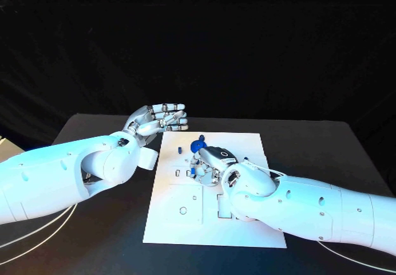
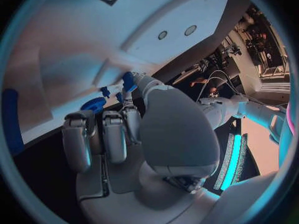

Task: Assemble the parts on the task board

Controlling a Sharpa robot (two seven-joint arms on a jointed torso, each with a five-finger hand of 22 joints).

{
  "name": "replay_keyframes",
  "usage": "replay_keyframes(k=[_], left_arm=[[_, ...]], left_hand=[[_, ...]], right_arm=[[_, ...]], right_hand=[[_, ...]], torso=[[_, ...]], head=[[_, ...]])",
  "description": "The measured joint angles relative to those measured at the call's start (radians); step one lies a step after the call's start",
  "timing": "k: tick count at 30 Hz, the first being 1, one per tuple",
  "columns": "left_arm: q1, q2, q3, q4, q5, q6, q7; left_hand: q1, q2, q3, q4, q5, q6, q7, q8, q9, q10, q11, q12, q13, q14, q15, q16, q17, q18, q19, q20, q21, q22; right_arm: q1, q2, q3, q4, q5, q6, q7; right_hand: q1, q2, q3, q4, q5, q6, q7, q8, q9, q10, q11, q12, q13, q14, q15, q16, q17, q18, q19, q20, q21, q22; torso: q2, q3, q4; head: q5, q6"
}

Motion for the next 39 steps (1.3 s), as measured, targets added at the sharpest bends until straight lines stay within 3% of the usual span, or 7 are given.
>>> replay_keyframes(k=[10, 24, 30, 32, 36, 39], left_arm=[[0.000, 0.000, 0.000, -0.001, 0.000, 0.001, -0.001], [0.000, 0.000, 0.000, -0.003, 0.000, 0.004, -0.006], [0.000, -0.001, 0.000, -0.005, 0.000, 0.007, -0.009], [0.000, -0.001, 0.000, -0.007, 0.000, 0.007, -0.009], [0.000, 0.000, 0.000, -0.012, -0.001, 0.008, -0.011], [0.000, 0.000, 0.000, -0.020, -0.005, 0.006, -0.017]], left_hand=[[0.000, 0.000, 0.000, 0.000, 0.000, 0.000, 0.000, 0.000, 0.000, 0.000, 0.000, 0.000, 0.000, 0.000, 0.000, 0.000, 0.000, 0.000, 0.000, 0.000, 0.000, 0.000], [0.000, 0.000, 0.004, -0.004, 0.000, 0.000, 0.000, 0.000, 0.000, 0.004, 0.004, 0.000, 0.000, 0.000, 0.000, 0.000, 0.000, 0.000, 0.000, 0.000, 0.000, -0.001], [0.000, 0.000, 0.004, -0.004, 0.000, 0.000, 0.000, 0.000, 0.000, 0.004, 0.004, 0.000, 0.000, 0.000, 0.000, 0.000, 0.000, 0.000, 0.000, 0.000, 0.000, -0.001], [0.000, 0.000, 0.004, -0.004, 0.000, 0.000, 0.000, 0.000, -0.001, 0.004, 0.004, 0.000, 0.000, 0.000, 0.000, 0.000, 0.000, 0.000, 0.000, 0.000, 0.000, -0.001], [0.000, 0.000, 0.004, -0.004, 0.000, 0.000, 0.000, 0.000, -0.001, 0.004, 0.004, 0.000, 0.000, 0.003, -0.002, 0.002, 0.000, 0.000, 0.007, -0.002, 0.001, -0.001], [-0.029, -0.004, 0.000, 0.000, 0.000, 0.004, 0.002, 0.000, -0.001, 0.023, -0.010, 0.003, 0.001, 0.095, -0.025, 0.058, 0.035, 0.012, 0.093, -0.017, 0.052, 0.017]], right_arm=[[-0.001, 0.000, -0.001, 0.000, -0.004, -0.001, 0.000], [-0.002, 0.000, -0.002, -0.001, -0.005, -0.003, 0.001], [-0.002, -0.004, -0.002, 0.007, -0.005, -0.014, 0.003], [-0.002, -0.009, -0.002, 0.013, -0.005, -0.020, 0.004], [-0.001, -0.028, -0.002, 0.038, -0.005, -0.040, 0.009], [0.012, -0.056, -0.003, 0.069, 0.001, -0.061, 0.026]], right_hand=[[-0.014, -0.014, -0.008, 0.008, -0.006, -0.026, 0.008, 0.001, -0.002, -0.019, 0.010, -0.023, 0.000, 0.000, 0.000, 0.000, 0.000, 0.000, 0.000, 0.000, -0.010, 0.000], [-0.039, -0.039, -0.036, 0.036, -0.057, -0.058, 0.018, 0.001, -0.009, -0.067, 0.019, -0.083, -0.006, 0.000, 0.000, 0.000, 0.000, 0.000, 0.000, 0.000, -0.040, 0.000], [-0.069, -0.042, -0.131, 0.052, -0.139, -0.094, 0.022, 0.001, -0.016, -0.087, 0.020, -0.106, -0.031, 0.000, 0.008, -0.006, 0.000, 0.000, 0.002, 0.002, -0.063, 0.000], [-0.073, -0.038, -0.198, 0.054, -0.145, -0.109, 0.027, 0.001, -0.019, -0.098, 0.025, -0.117, -0.039, 0.000, 0.008, -0.009, 0.000, 0.000, 0.004, 0.004, -0.068, 0.000], [-0.063, -0.027, -0.224, 0.052, -0.145, -0.115, 0.025, 0.001, -0.021, -0.099, 0.026, -0.117, -0.041, 0.000, 0.008, -0.009, 0.000, 0.000, 0.004, 0.004, -0.068, 0.000], [-0.055, -0.018, -0.230, 0.054, -0.145, -0.117, 0.028, 0.001, -0.022, -0.099, 0.026, -0.116, -0.036, -0.003, 0.012, -0.009, 0.000, 0.000, 0.002, 0.006, -0.070, 0.000]], torso=[[0.000, 0.0006, -0.0002], [0.000, 0.0000, -0.0004], [0.000, 0.0001, 0.0000], [0.000, 0.0002, 0.0006], [0.000, 0.0007, 0.0006], [-0.002, 0.0012, 0.0000]], head=[[0.001, 0.002], [0.003, 0.001], [0.003, 0.000], [0.003, 0.000], [0.005, 0.000], [0.006, 0.000]])
